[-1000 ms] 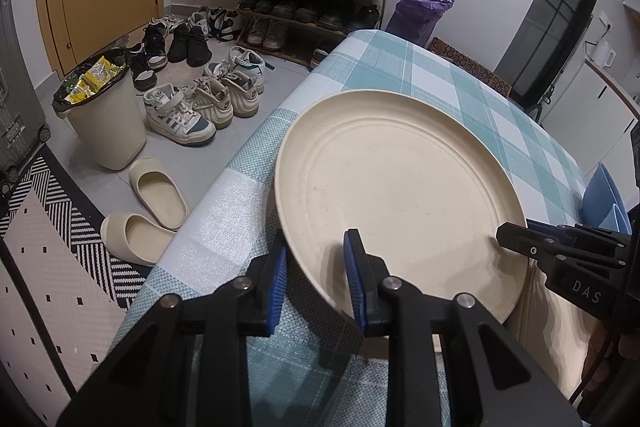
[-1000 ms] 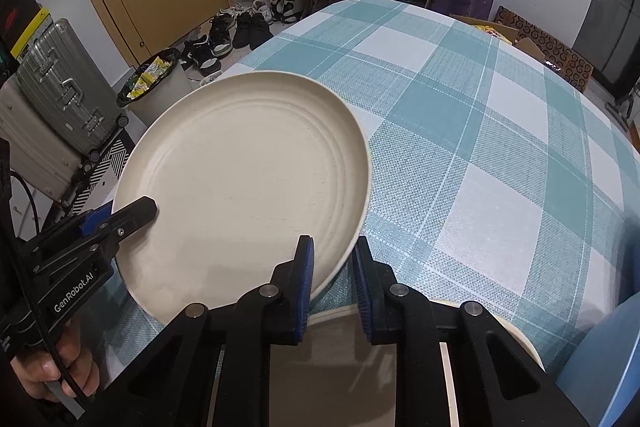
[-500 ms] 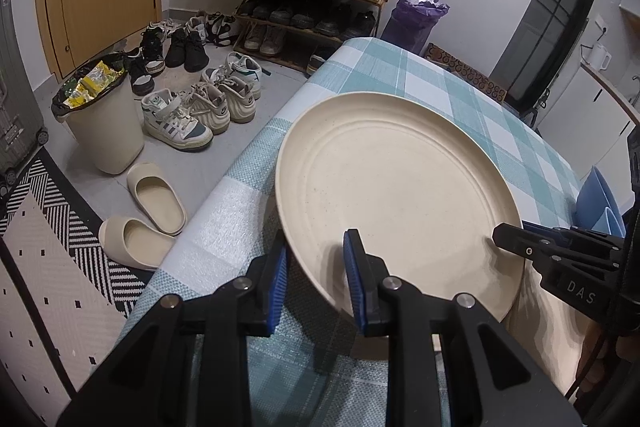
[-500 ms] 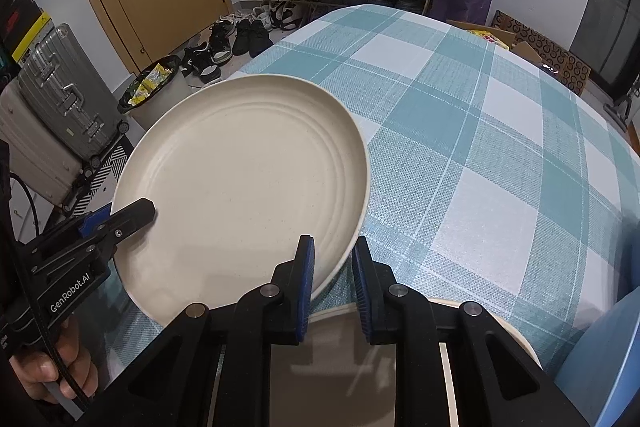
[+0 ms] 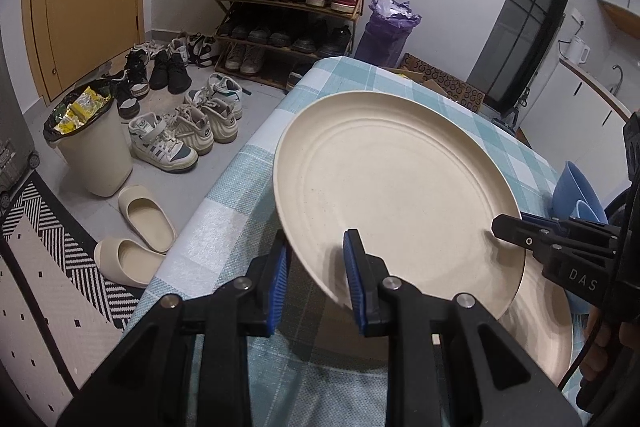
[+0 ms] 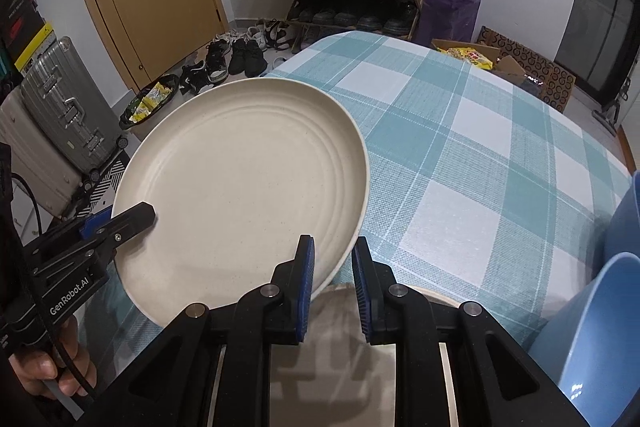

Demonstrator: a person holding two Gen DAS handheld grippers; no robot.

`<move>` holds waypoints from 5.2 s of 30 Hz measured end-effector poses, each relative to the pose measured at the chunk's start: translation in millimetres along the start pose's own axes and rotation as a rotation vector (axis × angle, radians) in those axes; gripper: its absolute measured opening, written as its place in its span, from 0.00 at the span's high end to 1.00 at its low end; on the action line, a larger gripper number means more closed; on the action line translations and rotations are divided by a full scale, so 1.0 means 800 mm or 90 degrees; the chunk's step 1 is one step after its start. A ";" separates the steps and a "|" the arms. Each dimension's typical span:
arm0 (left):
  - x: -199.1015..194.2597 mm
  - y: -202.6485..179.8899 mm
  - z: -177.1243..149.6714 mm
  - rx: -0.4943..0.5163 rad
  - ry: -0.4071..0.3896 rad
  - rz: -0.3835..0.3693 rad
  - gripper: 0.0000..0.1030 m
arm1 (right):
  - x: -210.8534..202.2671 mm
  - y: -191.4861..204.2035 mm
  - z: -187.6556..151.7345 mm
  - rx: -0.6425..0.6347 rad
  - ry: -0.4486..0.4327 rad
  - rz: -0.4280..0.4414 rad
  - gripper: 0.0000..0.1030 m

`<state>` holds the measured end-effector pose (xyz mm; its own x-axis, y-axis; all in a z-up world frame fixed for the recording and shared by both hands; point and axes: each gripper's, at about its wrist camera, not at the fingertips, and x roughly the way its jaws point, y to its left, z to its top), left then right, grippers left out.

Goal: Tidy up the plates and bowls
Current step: 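Lift the cream plate with both grippers and carry it toward the blue bowls, then lower the held cream plate onto the other cream plate with both grippers, then open both grippers and pull them back from the plate stack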

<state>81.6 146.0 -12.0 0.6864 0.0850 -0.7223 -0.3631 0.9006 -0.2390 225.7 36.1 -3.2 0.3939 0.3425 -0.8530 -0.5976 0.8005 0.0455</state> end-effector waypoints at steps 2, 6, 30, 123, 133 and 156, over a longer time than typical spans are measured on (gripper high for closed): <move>-0.003 -0.002 0.001 0.003 -0.002 -0.004 0.76 | -0.008 -0.001 -0.001 0.001 -0.006 -0.003 0.82; -0.010 -0.009 0.002 0.014 -0.006 -0.014 0.76 | -0.021 -0.003 -0.003 0.004 -0.012 -0.008 0.81; -0.034 -0.067 -0.014 0.101 0.005 -0.077 0.76 | -0.096 -0.042 -0.064 0.079 -0.019 -0.048 0.81; -0.018 -0.153 -0.085 0.368 0.100 -0.043 0.55 | -0.110 -0.040 -0.182 0.082 0.115 -0.177 0.70; -0.010 -0.148 -0.083 0.355 0.109 -0.048 0.49 | -0.103 -0.049 -0.189 0.090 0.114 -0.165 0.66; -0.089 -0.150 -0.050 0.270 0.026 -0.193 0.00 | -0.190 -0.061 -0.186 0.127 -0.050 -0.099 0.02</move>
<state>51.1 14.9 42.0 0.6926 -0.2162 -0.6881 0.1411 0.9762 -0.1647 90.6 -128.4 46.9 0.5281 0.2394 -0.8147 -0.3795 0.9248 0.0257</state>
